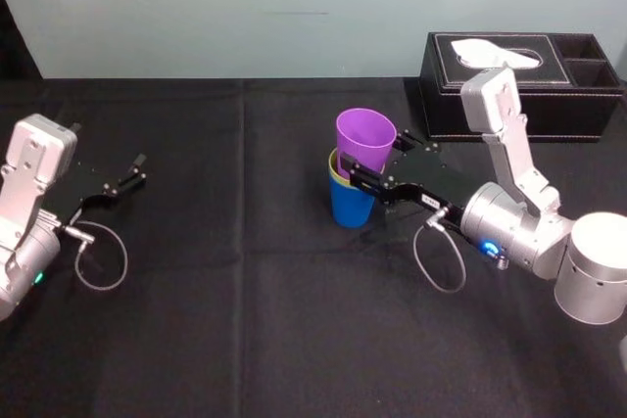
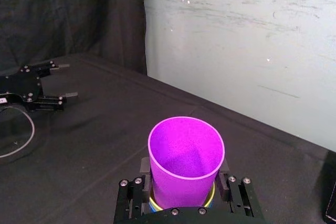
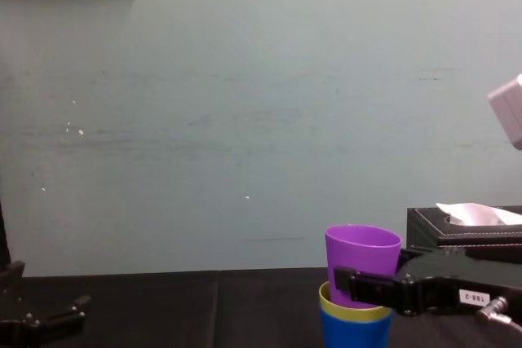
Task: Stack the three plastic cups sequentially using one hand.
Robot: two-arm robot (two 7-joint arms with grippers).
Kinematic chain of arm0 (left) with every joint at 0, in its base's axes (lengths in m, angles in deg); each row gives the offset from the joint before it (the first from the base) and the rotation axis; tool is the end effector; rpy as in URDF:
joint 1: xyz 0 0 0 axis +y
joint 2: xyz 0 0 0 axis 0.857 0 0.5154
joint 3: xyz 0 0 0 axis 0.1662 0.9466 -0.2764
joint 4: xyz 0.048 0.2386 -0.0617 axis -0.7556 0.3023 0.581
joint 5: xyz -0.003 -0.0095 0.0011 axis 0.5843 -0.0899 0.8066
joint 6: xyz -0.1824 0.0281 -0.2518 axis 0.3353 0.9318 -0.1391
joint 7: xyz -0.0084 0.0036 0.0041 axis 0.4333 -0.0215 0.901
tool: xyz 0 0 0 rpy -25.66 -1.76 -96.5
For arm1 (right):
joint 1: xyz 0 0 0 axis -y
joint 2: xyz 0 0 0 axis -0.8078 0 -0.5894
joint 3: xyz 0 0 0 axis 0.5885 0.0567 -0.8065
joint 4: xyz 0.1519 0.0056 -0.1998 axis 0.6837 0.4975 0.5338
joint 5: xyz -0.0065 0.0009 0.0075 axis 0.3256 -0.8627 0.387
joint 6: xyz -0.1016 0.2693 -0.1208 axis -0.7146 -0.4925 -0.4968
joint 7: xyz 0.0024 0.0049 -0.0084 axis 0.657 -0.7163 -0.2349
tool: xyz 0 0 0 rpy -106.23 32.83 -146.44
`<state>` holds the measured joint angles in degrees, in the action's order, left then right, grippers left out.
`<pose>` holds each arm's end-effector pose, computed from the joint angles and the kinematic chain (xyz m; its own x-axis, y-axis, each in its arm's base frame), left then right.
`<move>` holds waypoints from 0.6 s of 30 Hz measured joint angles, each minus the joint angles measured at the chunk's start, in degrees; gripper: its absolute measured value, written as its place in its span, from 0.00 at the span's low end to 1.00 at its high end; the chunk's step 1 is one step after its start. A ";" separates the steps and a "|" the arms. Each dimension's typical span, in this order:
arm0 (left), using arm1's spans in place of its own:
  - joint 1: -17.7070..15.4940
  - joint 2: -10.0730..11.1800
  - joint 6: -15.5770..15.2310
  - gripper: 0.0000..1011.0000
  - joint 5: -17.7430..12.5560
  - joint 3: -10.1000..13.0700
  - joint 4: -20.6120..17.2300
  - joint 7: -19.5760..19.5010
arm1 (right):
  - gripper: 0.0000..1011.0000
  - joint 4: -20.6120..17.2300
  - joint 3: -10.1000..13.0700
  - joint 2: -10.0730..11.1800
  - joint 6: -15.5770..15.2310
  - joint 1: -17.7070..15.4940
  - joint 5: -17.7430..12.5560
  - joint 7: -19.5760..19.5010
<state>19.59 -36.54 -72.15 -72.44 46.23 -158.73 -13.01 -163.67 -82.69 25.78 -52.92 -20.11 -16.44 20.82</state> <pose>0.3549 0.0596 -0.2713 0.2921 0.8804 0.3736 -0.9553 0.2872 0.0701 0.3810 0.0024 -0.2279 0.6653 -0.7418 0.0842 0.7457 0.6549 -0.1222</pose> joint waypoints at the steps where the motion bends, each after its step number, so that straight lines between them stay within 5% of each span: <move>1: 0.00 0.00 0.00 1.00 0.00 0.00 0.00 0.00 | 0.72 0.00 0.00 0.00 0.00 0.00 0.00 0.00; 10: 0.00 0.00 0.00 1.00 0.00 0.00 0.00 0.00 | 0.72 -0.14 0.11 0.03 0.03 0.00 0.01 0.00; 18: 0.00 0.00 0.00 1.00 0.00 0.00 0.00 0.00 | 0.91 -0.24 0.16 0.06 0.03 -0.03 -0.01 0.01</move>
<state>19.59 -36.54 -72.15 -72.44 46.23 -158.73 -13.01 -163.91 -82.54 25.84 -52.89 -20.14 -16.45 20.83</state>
